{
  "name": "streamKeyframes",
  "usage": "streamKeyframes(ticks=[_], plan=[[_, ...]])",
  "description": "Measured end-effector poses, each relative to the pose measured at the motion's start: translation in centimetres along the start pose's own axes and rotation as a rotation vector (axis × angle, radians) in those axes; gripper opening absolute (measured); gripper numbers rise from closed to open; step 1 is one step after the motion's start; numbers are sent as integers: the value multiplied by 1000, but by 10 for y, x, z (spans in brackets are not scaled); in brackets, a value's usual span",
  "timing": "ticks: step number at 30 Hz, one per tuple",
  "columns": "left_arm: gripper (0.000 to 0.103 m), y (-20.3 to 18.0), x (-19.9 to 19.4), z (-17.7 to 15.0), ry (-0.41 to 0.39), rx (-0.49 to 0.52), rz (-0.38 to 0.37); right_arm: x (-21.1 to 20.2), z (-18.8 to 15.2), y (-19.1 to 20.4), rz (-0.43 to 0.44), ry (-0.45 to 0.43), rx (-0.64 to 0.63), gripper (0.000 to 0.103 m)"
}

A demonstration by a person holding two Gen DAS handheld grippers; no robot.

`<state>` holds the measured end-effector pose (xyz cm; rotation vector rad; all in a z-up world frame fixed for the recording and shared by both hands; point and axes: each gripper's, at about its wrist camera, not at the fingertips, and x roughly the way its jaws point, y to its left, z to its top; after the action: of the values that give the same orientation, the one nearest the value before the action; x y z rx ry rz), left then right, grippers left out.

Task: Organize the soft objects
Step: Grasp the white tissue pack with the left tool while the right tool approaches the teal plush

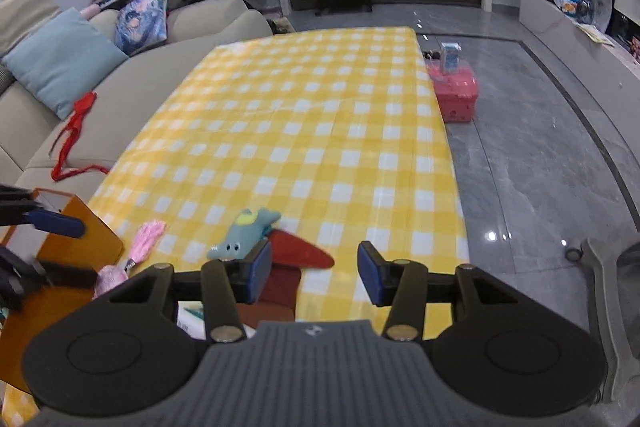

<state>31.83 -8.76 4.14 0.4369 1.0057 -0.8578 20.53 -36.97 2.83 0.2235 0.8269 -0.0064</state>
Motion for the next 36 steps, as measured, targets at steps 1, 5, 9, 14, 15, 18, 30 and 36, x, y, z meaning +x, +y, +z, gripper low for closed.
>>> streamKeyframes(ticks=[1, 5, 9, 14, 15, 18, 30, 36], plan=[[86, -10, 7, 6, 36, 52, 5, -3, 3, -2, 4, -11, 0, 48], [85, -58, 40, 22, 183, 324, 25, -15, 12, -18, 2, -44, 24, 48], [84, -89, 74, 30, 304, 472, 5, -21, 12, -35, -6, -53, 49, 48], [84, -104, 112, 42, 426, 546, -4, -20, 8, -48, 21, -41, 76, 48], [84, -105, 120, 42, 456, 549, -9, -19, 8, -51, 22, -37, 80, 48], [84, -101, 139, 43, 528, 544, -10, -15, 7, -57, 10, -29, 84, 48], [71, -87, 173, 33, 658, 540, 10, 13, -5, -74, -4, 32, 116, 48], [32, -70, 169, 37, 632, 515, -10, 47, -11, -56, 10, 75, 26, 48]])
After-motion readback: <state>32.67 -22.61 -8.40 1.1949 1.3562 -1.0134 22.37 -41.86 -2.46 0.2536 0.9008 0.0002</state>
